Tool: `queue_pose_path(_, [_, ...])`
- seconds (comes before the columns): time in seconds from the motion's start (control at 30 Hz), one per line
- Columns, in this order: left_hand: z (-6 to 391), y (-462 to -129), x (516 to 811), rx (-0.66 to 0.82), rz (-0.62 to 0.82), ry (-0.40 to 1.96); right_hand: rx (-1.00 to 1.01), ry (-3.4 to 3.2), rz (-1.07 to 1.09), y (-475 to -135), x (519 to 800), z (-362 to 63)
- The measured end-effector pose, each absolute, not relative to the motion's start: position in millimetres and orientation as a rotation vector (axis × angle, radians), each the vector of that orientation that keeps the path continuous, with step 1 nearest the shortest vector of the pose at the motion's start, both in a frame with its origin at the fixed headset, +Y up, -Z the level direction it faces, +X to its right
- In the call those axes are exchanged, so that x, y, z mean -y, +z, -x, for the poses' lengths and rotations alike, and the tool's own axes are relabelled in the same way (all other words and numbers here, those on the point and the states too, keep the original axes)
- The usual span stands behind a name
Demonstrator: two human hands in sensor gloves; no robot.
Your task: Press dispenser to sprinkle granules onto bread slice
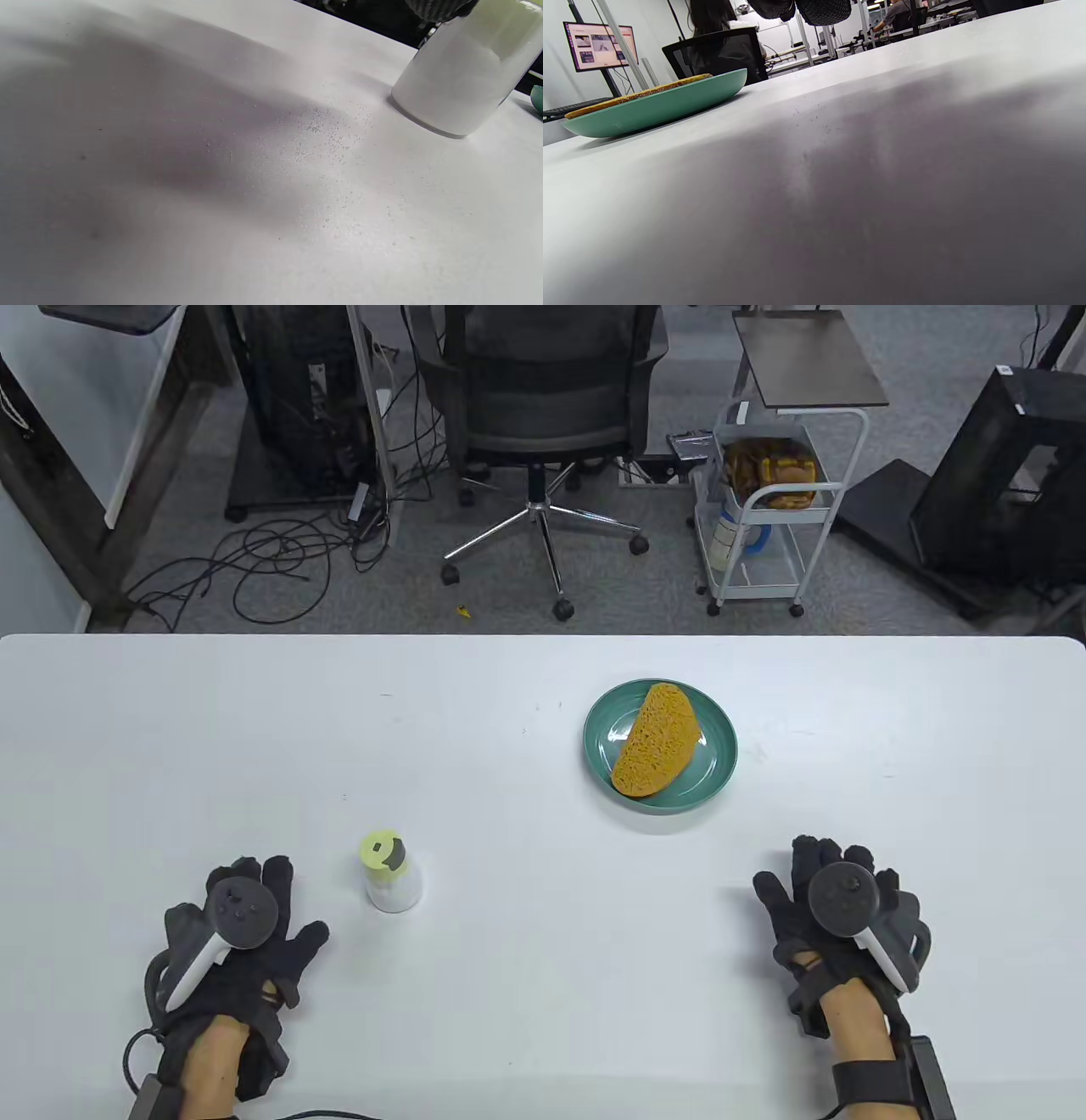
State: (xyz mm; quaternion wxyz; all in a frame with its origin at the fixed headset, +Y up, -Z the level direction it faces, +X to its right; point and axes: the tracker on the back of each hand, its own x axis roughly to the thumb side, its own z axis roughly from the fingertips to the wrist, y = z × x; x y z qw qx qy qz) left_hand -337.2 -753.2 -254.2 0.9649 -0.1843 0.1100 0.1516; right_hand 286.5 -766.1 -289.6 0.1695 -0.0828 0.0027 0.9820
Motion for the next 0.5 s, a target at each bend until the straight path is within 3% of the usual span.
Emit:
queue_pose_path(0.27, [335.5,-252.0,752.1,-0.215,0.367,0.308,-0.008,2.822,0.223,-289.2,765.4,-283.1])
queue_pose_path(0.43, [334.6,-250.4,750.9,-0.216,0.357,0.323,0.158,2.774,0.223,-294.6,744.3,-275.4])
queue_pose_path(0.5, [333.3,-251.4,751.4,-0.210,0.357,0.329,0.103,2.764,0.254,-308.5,732.7,-263.0])
